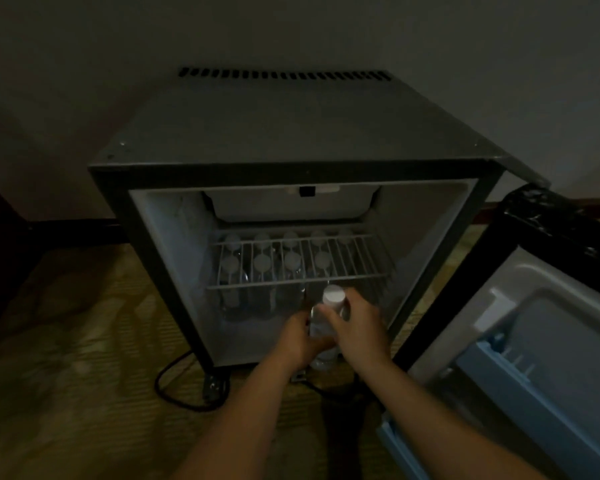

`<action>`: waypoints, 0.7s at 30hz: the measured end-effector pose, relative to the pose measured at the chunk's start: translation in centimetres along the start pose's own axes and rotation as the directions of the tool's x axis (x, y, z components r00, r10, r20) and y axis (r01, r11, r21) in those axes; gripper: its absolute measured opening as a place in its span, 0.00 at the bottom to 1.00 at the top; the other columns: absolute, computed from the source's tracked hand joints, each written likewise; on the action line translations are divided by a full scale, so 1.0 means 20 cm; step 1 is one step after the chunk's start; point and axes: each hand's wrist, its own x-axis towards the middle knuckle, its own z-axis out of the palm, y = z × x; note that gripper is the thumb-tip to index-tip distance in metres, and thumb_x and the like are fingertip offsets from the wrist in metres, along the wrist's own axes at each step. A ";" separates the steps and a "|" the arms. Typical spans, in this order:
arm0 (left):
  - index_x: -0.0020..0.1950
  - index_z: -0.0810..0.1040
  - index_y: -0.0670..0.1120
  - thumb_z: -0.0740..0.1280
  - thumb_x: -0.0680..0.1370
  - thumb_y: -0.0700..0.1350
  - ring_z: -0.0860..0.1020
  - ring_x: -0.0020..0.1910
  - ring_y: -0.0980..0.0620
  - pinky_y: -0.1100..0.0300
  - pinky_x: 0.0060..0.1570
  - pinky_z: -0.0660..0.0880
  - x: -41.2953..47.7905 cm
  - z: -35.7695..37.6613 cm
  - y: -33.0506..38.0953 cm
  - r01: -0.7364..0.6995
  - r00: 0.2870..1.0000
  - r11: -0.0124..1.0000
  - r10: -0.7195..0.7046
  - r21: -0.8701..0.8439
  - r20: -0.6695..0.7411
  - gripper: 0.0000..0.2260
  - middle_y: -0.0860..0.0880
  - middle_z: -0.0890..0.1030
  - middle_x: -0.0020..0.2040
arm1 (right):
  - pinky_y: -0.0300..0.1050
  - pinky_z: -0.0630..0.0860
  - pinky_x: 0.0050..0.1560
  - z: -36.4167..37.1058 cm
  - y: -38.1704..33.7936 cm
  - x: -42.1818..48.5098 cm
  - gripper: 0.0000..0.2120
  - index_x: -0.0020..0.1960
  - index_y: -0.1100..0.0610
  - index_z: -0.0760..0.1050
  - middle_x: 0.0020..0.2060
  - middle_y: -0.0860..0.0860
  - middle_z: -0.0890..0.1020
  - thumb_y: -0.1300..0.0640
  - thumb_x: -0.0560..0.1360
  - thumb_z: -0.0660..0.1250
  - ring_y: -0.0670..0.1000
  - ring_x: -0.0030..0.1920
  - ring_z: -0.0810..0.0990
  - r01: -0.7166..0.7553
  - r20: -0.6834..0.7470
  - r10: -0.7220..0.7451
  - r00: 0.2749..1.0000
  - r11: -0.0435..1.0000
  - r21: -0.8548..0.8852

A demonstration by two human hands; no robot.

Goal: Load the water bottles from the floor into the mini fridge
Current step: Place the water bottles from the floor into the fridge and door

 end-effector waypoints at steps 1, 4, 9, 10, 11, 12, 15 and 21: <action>0.63 0.72 0.44 0.69 0.74 0.41 0.74 0.58 0.52 0.57 0.59 0.72 0.03 0.01 -0.03 0.015 1.000 1.000 -0.015 -0.012 0.013 0.18 0.49 0.77 0.57 | 0.47 0.77 0.51 0.02 0.02 0.02 0.06 0.49 0.52 0.74 0.44 0.48 0.81 0.52 0.74 0.68 0.51 0.50 0.80 -0.011 -0.014 0.012 1.000 1.000 0.009; 0.62 0.72 0.42 0.66 0.76 0.39 0.74 0.54 0.53 0.62 0.51 0.73 0.10 0.03 -0.10 0.037 0.999 0.996 -0.036 -0.086 0.004 0.14 0.50 0.77 0.54 | 0.41 0.72 0.46 0.07 0.10 0.07 0.03 0.47 0.52 0.74 0.41 0.47 0.77 0.54 0.75 0.67 0.48 0.46 0.77 -0.067 -0.056 0.068 0.996 0.998 0.007; 0.58 0.76 0.42 0.62 0.78 0.37 0.76 0.49 0.53 0.68 0.42 0.73 0.23 0.10 -0.19 -0.008 0.988 0.986 -0.018 -0.165 -0.154 0.10 0.43 0.79 0.55 | 0.38 0.67 0.46 0.14 0.18 0.17 0.11 0.55 0.59 0.77 0.50 0.56 0.81 0.55 0.75 0.66 0.55 0.54 0.79 -0.191 -0.115 0.191 0.975 0.982 0.015; 0.56 0.76 0.44 0.61 0.79 0.38 0.76 0.47 0.53 0.65 0.45 0.73 0.27 0.11 -0.19 0.023 0.986 0.975 -0.058 -0.221 -0.156 0.09 0.45 0.79 0.53 | 0.38 0.66 0.46 0.14 0.20 0.20 0.13 0.56 0.61 0.77 0.51 0.58 0.81 0.55 0.76 0.66 0.57 0.55 0.79 -0.217 -0.130 0.217 0.968 0.976 0.016; 0.56 0.76 0.45 0.60 0.79 0.39 0.77 0.48 0.52 0.61 0.49 0.74 0.29 0.13 -0.19 0.072 0.983 0.956 -0.116 -0.283 -0.139 0.09 0.45 0.79 0.54 | 0.39 0.66 0.46 0.15 0.21 0.22 0.14 0.57 0.62 0.76 0.52 0.60 0.81 0.54 0.76 0.66 0.58 0.55 0.79 -0.237 -0.145 0.238 0.960 0.971 0.025; 0.57 0.77 0.43 0.59 0.80 0.40 0.78 0.51 0.49 0.57 0.54 0.74 0.32 0.15 -0.19 0.124 0.977 0.935 -0.174 -0.333 -0.123 0.10 0.44 0.79 0.55 | 0.39 0.66 0.46 0.17 0.24 0.23 0.15 0.58 0.63 0.76 0.51 0.60 0.81 0.54 0.76 0.66 0.59 0.55 0.79 -0.243 -0.160 0.246 0.956 0.969 0.043; 0.63 0.75 0.43 0.58 0.79 0.43 0.76 0.62 0.43 0.47 0.64 0.72 0.39 0.20 -0.21 0.193 0.959 0.875 -0.264 -0.444 -0.103 0.14 0.42 0.77 0.62 | 0.44 0.72 0.48 0.20 0.30 0.26 0.16 0.58 0.62 0.75 0.51 0.61 0.82 0.54 0.75 0.68 0.59 0.54 0.80 -0.208 -0.215 0.221 0.951 0.975 0.079; 0.58 0.76 0.43 0.59 0.80 0.48 0.77 0.50 0.46 0.49 0.56 0.76 0.48 0.25 -0.25 0.252 0.917 0.671 -0.396 -0.697 -0.050 0.13 0.40 0.78 0.58 | 0.37 0.71 0.49 0.23 0.32 0.28 0.15 0.57 0.62 0.77 0.51 0.59 0.83 0.57 0.73 0.70 0.56 0.54 0.81 -0.158 -0.221 0.180 0.958 0.981 0.114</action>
